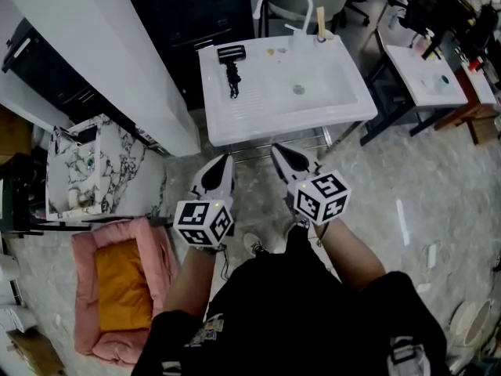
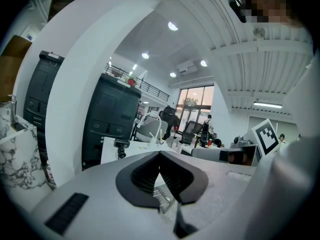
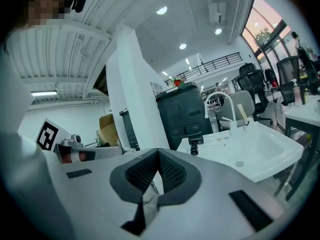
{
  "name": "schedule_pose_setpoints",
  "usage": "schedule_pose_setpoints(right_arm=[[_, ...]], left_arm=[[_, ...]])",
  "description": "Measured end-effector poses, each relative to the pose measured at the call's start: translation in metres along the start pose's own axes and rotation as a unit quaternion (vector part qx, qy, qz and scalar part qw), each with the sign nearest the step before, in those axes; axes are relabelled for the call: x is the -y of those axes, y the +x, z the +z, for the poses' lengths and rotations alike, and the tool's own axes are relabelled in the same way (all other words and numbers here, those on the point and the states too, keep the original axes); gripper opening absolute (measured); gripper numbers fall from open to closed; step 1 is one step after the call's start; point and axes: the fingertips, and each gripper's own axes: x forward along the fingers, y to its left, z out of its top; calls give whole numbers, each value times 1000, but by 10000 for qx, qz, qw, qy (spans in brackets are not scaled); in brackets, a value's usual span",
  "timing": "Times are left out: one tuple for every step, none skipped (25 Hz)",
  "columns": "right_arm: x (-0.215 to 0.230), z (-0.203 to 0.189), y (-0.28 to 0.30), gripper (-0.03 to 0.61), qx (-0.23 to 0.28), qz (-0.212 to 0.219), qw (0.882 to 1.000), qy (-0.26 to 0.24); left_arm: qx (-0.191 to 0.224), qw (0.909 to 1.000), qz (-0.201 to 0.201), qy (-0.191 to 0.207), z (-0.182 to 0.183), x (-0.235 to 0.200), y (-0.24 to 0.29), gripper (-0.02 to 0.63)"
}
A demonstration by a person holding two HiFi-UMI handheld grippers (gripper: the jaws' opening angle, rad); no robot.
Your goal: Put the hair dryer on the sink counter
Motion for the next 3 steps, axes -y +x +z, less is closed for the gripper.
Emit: schedule_pose_setpoints(right_arm=[[0,-1,-1,-3,6,-3,10000,3],[0,-2,-1,-3,12,-6,10000,8],[0,-3,-1,-3,17,-8,10000,13]], left_arm=[[-2,10000,-3,1,-1,0,-1,3],[-5,10000,-4,1,-1,0,-1,3],[-9,10000,-5,0,-2,0,-2,3]])
